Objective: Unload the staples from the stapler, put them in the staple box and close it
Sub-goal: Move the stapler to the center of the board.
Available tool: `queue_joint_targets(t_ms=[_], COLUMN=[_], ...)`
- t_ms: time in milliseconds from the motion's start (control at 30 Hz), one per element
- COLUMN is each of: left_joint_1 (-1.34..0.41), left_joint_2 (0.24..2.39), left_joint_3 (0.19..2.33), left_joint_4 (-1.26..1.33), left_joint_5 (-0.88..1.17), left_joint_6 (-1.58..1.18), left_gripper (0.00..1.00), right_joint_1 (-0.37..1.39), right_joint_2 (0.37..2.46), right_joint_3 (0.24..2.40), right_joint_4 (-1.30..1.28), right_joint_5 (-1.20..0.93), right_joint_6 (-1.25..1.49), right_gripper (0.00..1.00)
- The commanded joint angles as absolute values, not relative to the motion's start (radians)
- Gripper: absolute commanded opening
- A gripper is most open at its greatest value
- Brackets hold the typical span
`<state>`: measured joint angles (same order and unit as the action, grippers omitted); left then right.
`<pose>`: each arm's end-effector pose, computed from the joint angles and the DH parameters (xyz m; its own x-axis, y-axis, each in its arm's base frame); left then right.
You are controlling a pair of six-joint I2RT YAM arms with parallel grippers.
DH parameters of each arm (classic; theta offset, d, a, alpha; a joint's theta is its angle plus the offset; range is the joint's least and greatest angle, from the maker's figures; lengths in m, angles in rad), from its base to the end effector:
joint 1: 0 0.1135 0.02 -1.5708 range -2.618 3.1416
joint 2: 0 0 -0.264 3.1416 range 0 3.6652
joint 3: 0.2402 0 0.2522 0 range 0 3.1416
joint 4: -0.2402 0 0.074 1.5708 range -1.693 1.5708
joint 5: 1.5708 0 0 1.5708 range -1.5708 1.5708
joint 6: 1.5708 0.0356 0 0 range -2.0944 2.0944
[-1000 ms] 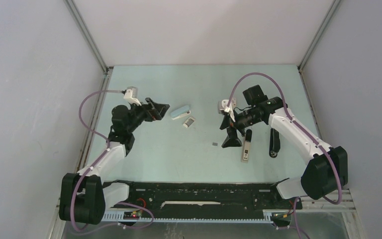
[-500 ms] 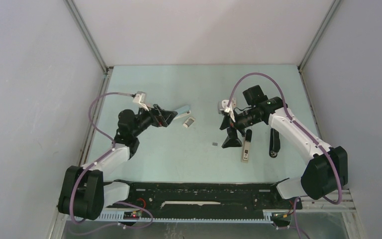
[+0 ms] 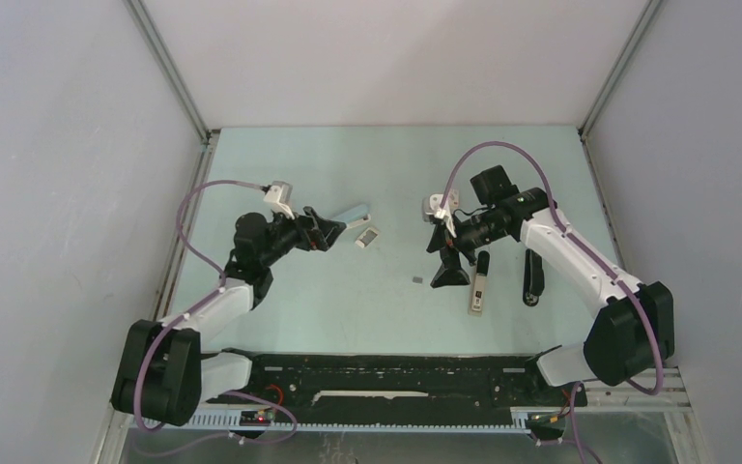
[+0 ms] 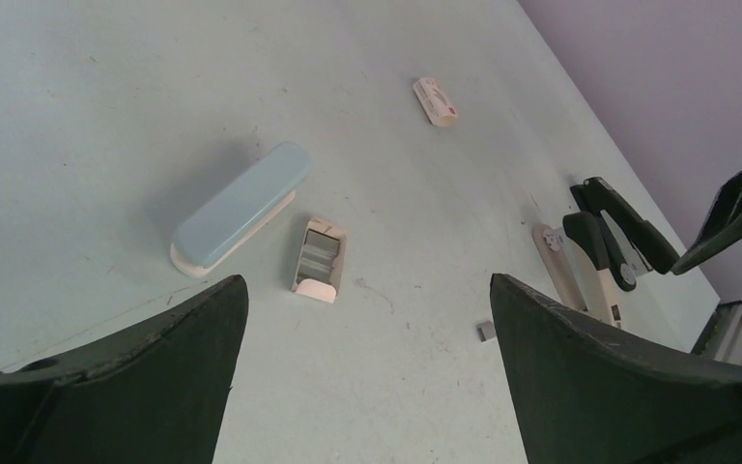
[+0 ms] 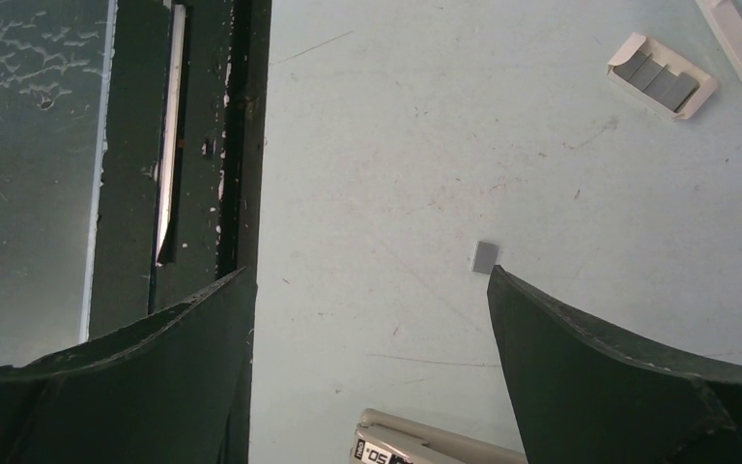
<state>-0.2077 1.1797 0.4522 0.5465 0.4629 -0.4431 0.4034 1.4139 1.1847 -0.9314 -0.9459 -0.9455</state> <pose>0.2378 -0.0664 0.2204 -0.4225 -0.3030 -0.8542 0.4795 0.7251 -0.4944 0.2358 0.1321 0.2901 -0.0663 -0.5440 -0.8364 -0.9924 -0.0512 0.1120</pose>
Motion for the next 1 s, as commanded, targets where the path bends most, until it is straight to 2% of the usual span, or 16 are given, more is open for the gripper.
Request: queue_joint_targets(t_ms=[0, 333, 867, 967], left_joint_1=[-0.224, -0.299, -0.414, -0.415], left_joint_2=[1.152, 1.196, 1.482, 1.567], left_joint_3=[0.457, 0.507, 0.898, 0.995], left_joint_4=[0.563, 0.551, 0.117, 0.029], left_joint_5=[0.437, 0.423, 0.222, 0.179], left_joint_6=[-0.368, -0.206, -0.002, 0.056], left_gripper=[1.00, 1.00, 0.98, 0.93], right_joint_1=[0.414, 0.420, 0.412, 0.408], right_joint_2=[1.417, 1.421, 1.417, 1.416], right_joint_3=[1.186, 1.186, 1.186, 1.186], right_joint_4=[-0.922, -0.918, -0.928, -0.930], right_joint_5=[-0.942, -0.927, -0.936, -0.940], right_joint_6=[-0.956, -0.953, -0.963, -0.966], right_gripper=[1.00, 1.00, 1.00, 1.00])
